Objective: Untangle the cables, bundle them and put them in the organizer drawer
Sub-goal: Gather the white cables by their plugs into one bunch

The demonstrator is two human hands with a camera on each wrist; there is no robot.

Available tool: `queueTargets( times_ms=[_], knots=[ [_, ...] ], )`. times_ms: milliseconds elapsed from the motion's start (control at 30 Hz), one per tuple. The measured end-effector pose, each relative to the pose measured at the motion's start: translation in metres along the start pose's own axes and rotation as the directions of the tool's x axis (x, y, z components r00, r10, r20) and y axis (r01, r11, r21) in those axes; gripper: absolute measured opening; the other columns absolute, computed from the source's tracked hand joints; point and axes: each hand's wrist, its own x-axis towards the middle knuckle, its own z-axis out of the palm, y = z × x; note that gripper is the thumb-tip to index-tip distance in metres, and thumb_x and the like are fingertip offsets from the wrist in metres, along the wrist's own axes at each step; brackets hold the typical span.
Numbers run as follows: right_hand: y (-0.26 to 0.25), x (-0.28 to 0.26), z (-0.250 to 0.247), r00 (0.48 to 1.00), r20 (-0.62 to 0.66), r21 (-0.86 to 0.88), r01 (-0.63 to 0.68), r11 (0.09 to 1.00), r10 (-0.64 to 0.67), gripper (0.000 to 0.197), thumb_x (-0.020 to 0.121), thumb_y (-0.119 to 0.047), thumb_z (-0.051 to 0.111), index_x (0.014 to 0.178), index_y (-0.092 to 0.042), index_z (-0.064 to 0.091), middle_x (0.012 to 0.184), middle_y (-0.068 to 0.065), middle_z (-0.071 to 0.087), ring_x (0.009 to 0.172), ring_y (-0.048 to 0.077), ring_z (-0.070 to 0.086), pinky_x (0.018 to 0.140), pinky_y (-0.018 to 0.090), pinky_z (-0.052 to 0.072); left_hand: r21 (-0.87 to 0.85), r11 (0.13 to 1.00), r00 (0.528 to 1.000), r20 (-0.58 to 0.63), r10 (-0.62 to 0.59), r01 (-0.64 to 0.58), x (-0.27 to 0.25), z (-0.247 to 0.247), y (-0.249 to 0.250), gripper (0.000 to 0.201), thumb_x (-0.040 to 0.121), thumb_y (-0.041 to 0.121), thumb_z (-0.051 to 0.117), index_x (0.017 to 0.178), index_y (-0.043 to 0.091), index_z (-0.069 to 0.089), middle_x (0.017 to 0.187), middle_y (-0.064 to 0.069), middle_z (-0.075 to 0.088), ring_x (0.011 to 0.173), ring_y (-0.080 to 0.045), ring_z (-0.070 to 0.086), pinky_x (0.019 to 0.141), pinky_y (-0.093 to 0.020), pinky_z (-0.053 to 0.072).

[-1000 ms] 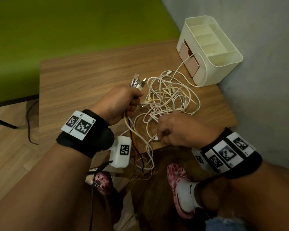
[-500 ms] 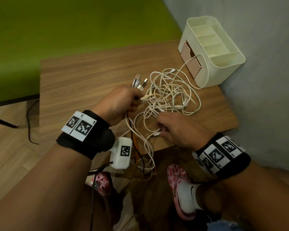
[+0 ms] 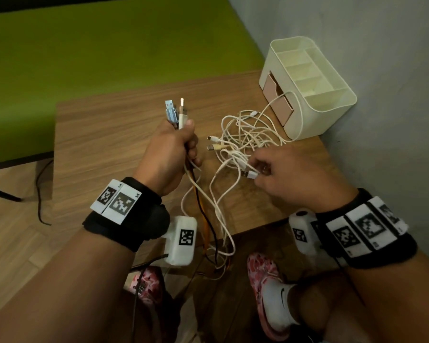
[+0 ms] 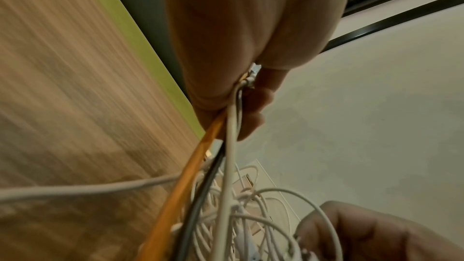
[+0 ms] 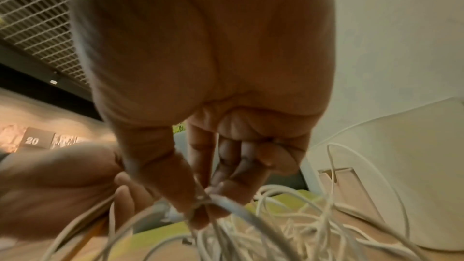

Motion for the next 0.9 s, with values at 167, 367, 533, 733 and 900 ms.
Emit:
queueTargets(
  times_ms=[167,367,533,733,900],
  knots=[
    [-0.002,0.003,-0.015,0.985,0.137,-0.161,-0.086,0.983,0.109,0.030,0.089,-0.031,0.061,0.118,-0.032,0.056,0.097,-0.007,0.060,0.080,0.010,0.054,0.060,0.025,0.040,-0.057,0.994,0.995,0.027,0.092,-0.091,-0.002,0.006,0.001,0.020,0.106,0.018,0.038,0.087,0.020,0.035,0.062,0.004,0.031,0.047,-0.008,0.028,0.045,-0.023,0.033],
    [-0.008,0.007,-0.009,0.990,0.138,0.064,-0.023,0.998,0.014,0.034,0.086,-0.022,0.071,0.115,-0.032,0.057,0.095,-0.020,0.052,0.079,-0.001,0.054,0.062,0.015,0.038,-0.088,0.992,0.991,0.098,0.096,-0.088,-0.006,0.011,0.001,0.022,0.106,0.012,0.037,0.086,0.021,0.032,0.061,0.005,0.026,0.048,-0.007,0.021,0.043,-0.021,0.026],
    [-0.012,0.012,-0.005,0.998,-0.020,0.522,-0.043,0.852,0.063,0.032,0.084,-0.015,0.075,0.099,-0.037,0.058,0.084,-0.014,0.063,0.065,0.002,0.062,0.055,0.015,0.046,-0.071,0.995,0.987,0.139,0.083,-0.074,-0.008,0.010,0.000,0.023,0.104,0.012,0.040,0.084,0.021,0.034,0.059,0.006,0.029,0.047,-0.007,0.023,0.042,-0.021,0.026],
    [-0.017,0.013,-0.006,0.996,-0.053,0.556,-0.032,0.831,0.074,0.026,0.082,-0.010,0.062,0.088,-0.033,0.051,0.076,-0.016,0.058,0.052,0.008,0.048,0.050,0.020,0.041,-0.072,0.995,0.986,0.143,0.083,-0.073,-0.008,0.010,0.001,0.023,0.105,0.012,0.039,0.084,0.020,0.034,0.058,0.006,0.029,0.047,-0.007,0.022,0.042,-0.021,0.025],
    [-0.020,0.011,-0.007,0.997,-0.031,0.558,-0.035,0.829,0.064,0.028,0.087,0.000,0.056,0.090,-0.027,0.057,0.074,-0.012,0.063,0.051,-0.002,0.058,0.045,0.011,0.039,-0.067,0.995,0.983,0.162,0.088,-0.078,-0.009,0.009,0.000,0.023,0.104,0.013,0.040,0.083,0.020,0.034,0.060,0.006,0.029,0.048,-0.008,0.022,0.042,-0.021,0.026]
  ],
)
